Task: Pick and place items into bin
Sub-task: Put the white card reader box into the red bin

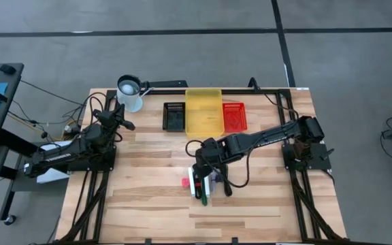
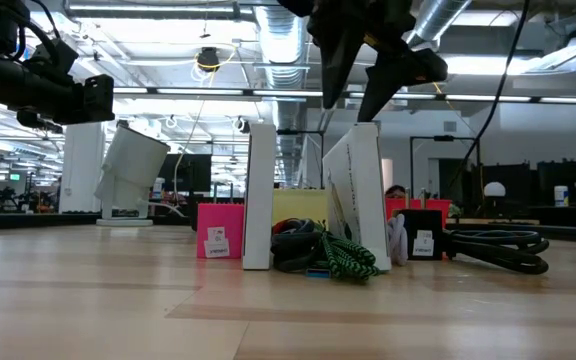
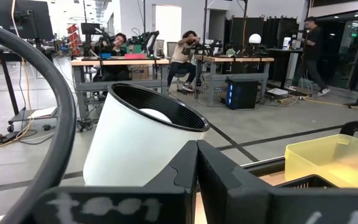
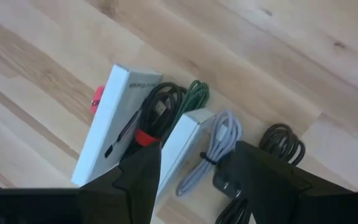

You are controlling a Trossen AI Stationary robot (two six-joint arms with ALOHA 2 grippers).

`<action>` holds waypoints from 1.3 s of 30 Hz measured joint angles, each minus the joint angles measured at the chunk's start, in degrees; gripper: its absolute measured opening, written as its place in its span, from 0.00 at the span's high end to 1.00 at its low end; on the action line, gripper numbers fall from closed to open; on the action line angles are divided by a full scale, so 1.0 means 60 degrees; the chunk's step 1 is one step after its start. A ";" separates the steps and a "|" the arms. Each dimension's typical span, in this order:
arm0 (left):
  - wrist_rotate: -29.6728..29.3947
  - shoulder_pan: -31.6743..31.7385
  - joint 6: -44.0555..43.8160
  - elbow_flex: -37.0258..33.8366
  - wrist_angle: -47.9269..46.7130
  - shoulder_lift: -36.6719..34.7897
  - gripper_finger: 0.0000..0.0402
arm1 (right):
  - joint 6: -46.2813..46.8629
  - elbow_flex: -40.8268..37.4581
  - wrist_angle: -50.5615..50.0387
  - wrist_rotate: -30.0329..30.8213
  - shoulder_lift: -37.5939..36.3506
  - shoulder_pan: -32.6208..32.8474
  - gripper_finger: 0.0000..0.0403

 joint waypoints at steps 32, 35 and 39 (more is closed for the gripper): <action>0.0007 0.0004 0.0000 0.0000 0.0014 0.0000 1.00 | -0.0123 0.2508 -0.1964 -0.0088 0.1693 0.0103 0.50; -0.0004 0.0000 0.0003 0.0000 0.0010 0.0000 1.00 | -0.0089 0.2618 -0.2219 -0.0175 0.1944 0.0192 0.50; 0.0007 0.0004 0.0003 0.0000 0.0008 0.0006 1.00 | -0.0049 0.2784 -0.2378 -0.0274 0.2057 0.0262 0.50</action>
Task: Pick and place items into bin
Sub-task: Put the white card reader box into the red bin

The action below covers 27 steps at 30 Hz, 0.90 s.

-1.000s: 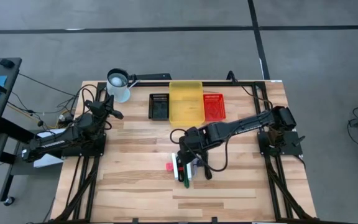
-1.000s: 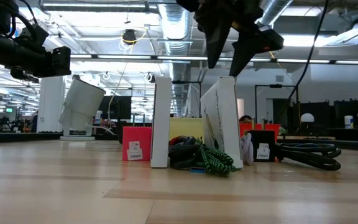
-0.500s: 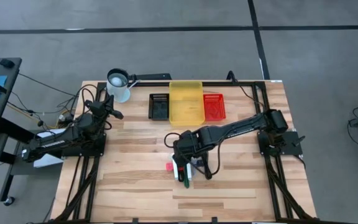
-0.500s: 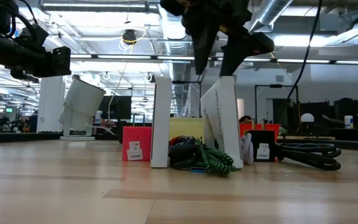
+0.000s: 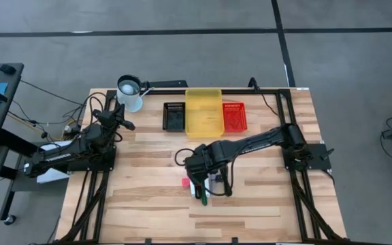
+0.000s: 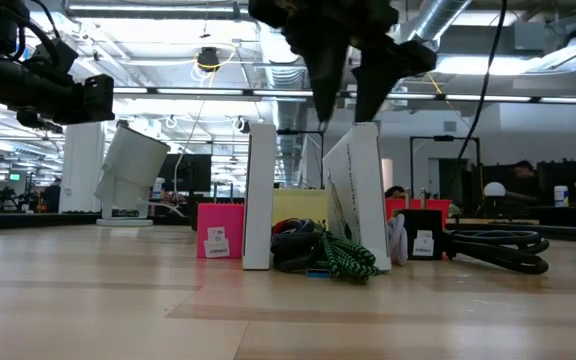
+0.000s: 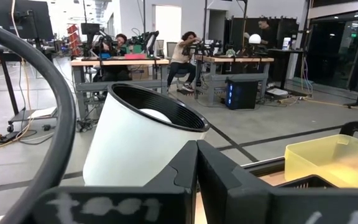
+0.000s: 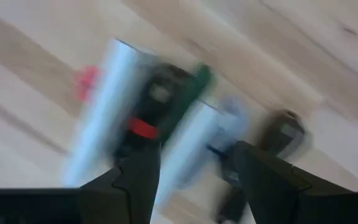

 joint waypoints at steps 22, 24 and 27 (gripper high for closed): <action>0.0022 -0.0004 -0.0002 0.0000 -0.0002 -0.0002 1.00 | -0.0032 0.0036 0.0167 -0.0005 0.0157 0.0045 0.50; 0.0022 -0.0004 -0.0001 0.0000 -0.0002 -0.0002 1.00 | -0.0032 0.0034 0.0174 -0.0002 0.0177 0.0062 0.50; 0.0022 -0.0004 0.0000 0.0000 -0.0002 -0.0002 1.00 | -0.0058 0.0026 0.0378 -0.0055 0.0439 0.0100 0.50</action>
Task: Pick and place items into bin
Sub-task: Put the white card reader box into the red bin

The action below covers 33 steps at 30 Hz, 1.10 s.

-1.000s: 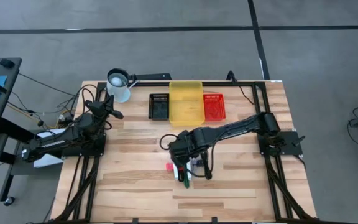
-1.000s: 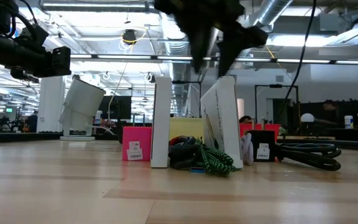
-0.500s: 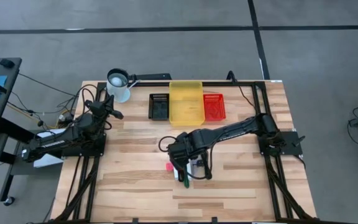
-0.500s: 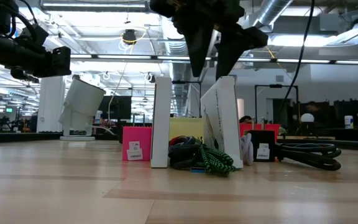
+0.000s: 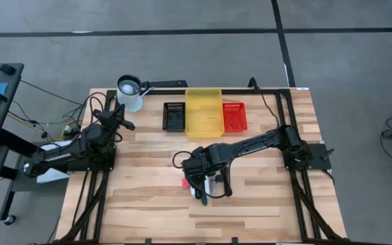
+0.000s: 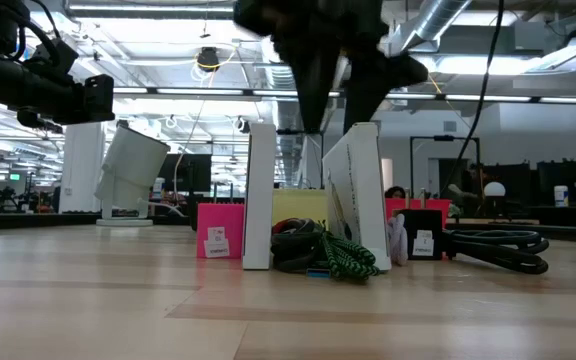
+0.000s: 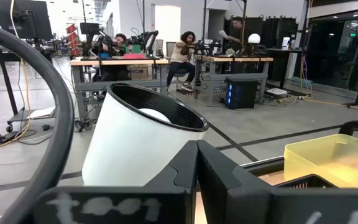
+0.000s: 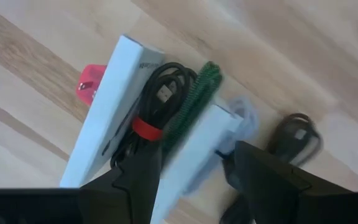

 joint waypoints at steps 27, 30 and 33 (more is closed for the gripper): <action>0.0004 0.0000 0.0000 0.0000 -0.0002 0.0000 1.00 | -0.0098 0.0018 0.0092 -0.0163 0.0236 0.0038 0.50; 0.0004 0.0000 0.0000 0.0000 -0.0004 0.0000 1.00 | -0.0120 -0.0008 0.0042 -0.0198 0.0340 0.0038 0.50; 0.0004 0.0000 0.0000 0.0000 0.0000 0.0000 1.00 | -0.0144 0.0008 0.0062 -0.0198 0.0324 0.0038 0.50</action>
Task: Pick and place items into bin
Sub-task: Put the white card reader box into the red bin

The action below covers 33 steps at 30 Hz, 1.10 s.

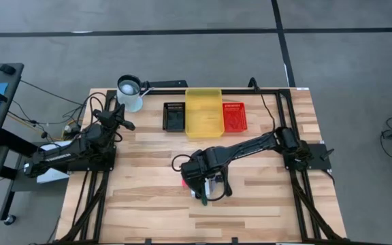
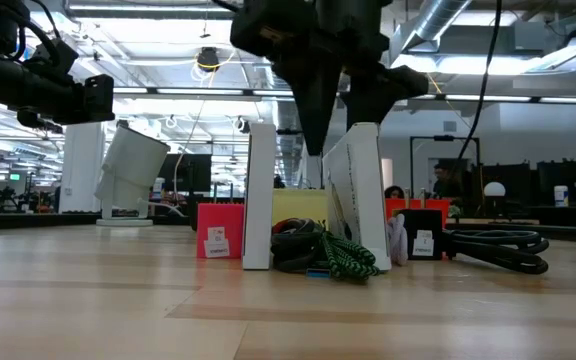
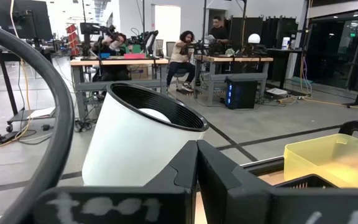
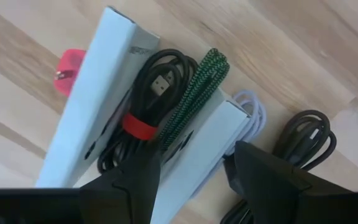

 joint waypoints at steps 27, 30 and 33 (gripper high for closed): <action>0.0000 0.0000 0.0000 0.0000 -0.0004 0.0000 1.00 | 0.0049 -0.0006 -0.0204 0.0011 0.0000 0.0000 0.50; 0.0000 0.0000 0.0000 0.0000 -0.0004 0.0000 1.00 | 0.0024 -0.0006 -0.0196 0.0011 0.0000 0.0000 0.50; 0.0000 0.0000 0.0000 0.0000 -0.0004 0.0000 1.00 | 0.0006 -0.0006 -0.0178 0.0007 0.0000 0.0000 0.50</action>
